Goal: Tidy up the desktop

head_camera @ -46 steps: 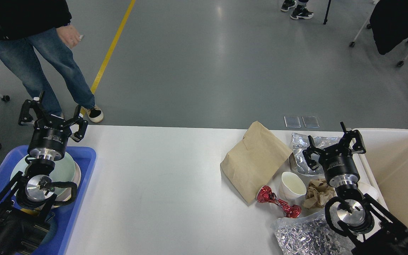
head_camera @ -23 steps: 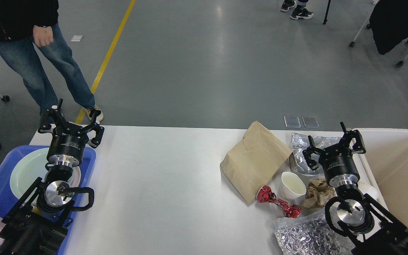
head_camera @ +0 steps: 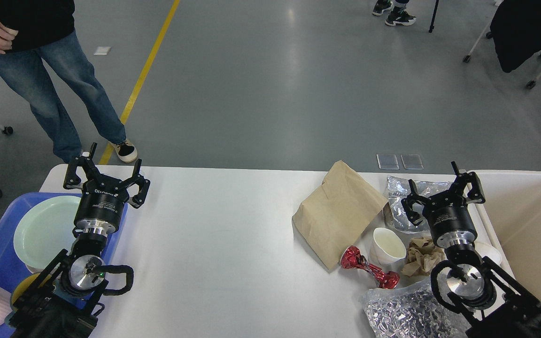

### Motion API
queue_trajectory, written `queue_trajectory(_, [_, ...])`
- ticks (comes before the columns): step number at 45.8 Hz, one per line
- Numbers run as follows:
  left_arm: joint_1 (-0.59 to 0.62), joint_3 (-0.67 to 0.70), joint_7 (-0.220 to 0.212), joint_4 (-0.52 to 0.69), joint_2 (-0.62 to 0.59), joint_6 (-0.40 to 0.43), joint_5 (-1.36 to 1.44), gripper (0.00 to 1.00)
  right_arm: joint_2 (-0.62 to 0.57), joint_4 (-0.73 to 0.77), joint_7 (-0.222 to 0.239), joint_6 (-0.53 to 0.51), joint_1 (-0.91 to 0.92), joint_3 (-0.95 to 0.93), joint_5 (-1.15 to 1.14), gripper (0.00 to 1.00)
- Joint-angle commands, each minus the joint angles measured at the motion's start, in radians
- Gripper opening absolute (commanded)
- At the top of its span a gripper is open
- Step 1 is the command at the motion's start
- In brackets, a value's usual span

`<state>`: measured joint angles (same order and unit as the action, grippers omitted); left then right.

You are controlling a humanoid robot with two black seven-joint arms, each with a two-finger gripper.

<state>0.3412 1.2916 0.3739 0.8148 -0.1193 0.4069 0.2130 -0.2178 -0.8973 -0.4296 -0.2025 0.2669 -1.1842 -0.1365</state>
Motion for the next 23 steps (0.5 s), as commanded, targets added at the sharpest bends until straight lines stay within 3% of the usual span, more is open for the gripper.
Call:
queue_trajectory(1, [-0.002, -0.001, 0.007, 0.001, 0.007, 0.003, -0.001, 0.96, 0.0, 0.001, 0.0, 0.0, 0.0, 0.0, 0.0, 1.0])
queue_trajectory(23, [-0.002, -0.003, 0.003, 0.0, 0.01, 0.006, -0.001, 0.97, 0.0, -0.002, 0.0, 0.0, 0.0, 0.0, 0.0, 1.0])
